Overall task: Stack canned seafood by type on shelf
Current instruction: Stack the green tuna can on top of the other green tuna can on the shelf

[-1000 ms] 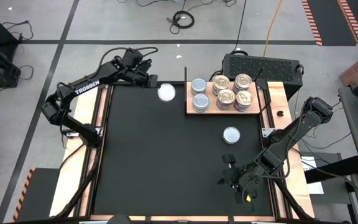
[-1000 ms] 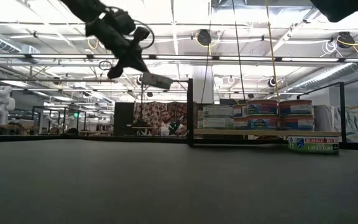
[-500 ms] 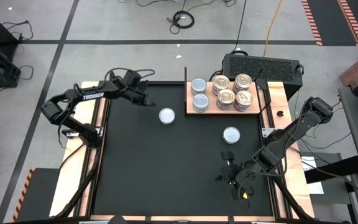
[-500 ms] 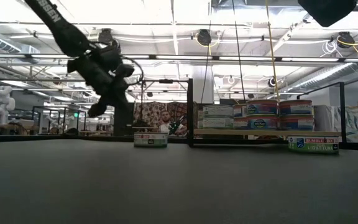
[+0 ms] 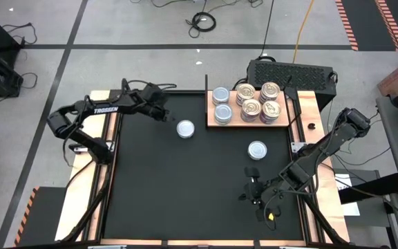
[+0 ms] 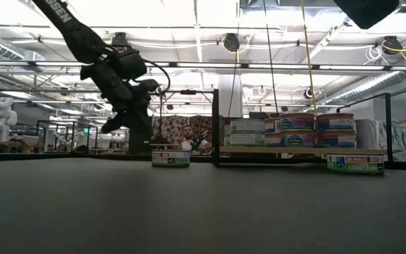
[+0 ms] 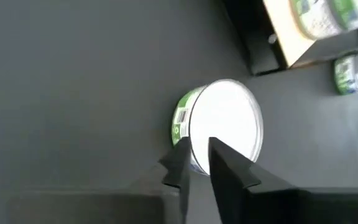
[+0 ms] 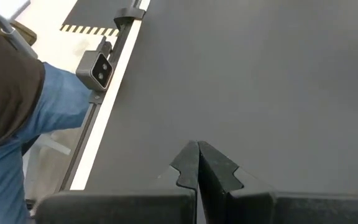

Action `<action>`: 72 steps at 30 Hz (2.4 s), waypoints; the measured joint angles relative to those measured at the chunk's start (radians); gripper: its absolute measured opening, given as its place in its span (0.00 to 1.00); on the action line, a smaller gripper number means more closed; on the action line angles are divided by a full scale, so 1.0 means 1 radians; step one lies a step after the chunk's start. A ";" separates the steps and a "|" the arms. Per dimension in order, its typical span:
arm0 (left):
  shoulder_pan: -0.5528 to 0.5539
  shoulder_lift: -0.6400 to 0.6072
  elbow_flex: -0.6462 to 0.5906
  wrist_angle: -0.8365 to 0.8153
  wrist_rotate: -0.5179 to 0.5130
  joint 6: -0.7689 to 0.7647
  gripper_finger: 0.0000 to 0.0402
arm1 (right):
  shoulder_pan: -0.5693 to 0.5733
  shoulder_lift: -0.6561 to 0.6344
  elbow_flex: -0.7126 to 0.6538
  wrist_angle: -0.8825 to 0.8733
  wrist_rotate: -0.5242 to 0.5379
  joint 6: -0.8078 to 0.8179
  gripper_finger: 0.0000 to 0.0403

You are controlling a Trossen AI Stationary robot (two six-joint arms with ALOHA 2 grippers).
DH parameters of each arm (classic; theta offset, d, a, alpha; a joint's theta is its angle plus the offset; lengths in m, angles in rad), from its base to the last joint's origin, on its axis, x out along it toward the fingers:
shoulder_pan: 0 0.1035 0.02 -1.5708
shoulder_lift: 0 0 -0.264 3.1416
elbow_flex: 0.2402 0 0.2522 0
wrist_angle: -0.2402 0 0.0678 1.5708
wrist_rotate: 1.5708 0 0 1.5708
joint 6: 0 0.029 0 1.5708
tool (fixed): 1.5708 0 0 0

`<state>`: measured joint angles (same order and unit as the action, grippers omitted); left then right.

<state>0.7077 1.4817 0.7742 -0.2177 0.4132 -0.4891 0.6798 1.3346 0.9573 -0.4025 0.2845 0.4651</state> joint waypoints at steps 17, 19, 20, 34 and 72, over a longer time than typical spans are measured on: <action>-0.051 0.132 0.001 0.130 -0.027 -0.028 0.29 | -0.251 0.007 -0.197 0.562 0.180 -0.292 0.00; -0.057 0.132 0.001 0.134 -0.040 -0.029 0.29 | -0.305 0.008 -0.286 0.724 0.161 -0.319 0.00; -0.063 0.132 0.001 0.134 -0.052 -0.028 0.29 | -0.329 0.008 -0.330 0.794 0.161 -0.320 0.00; -0.095 0.227 0.011 0.235 -0.040 -0.029 0.29 | -0.468 0.037 -0.485 0.957 0.144 -0.175 0.00; 0.086 0.233 0.186 0.452 0.263 -0.299 0.00 | -0.525 0.038 -0.485 0.952 0.059 -0.166 0.00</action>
<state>0.7933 1.7149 0.9601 0.2340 0.6765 -0.7883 0.1548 1.3727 0.4722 0.5499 0.3435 0.2987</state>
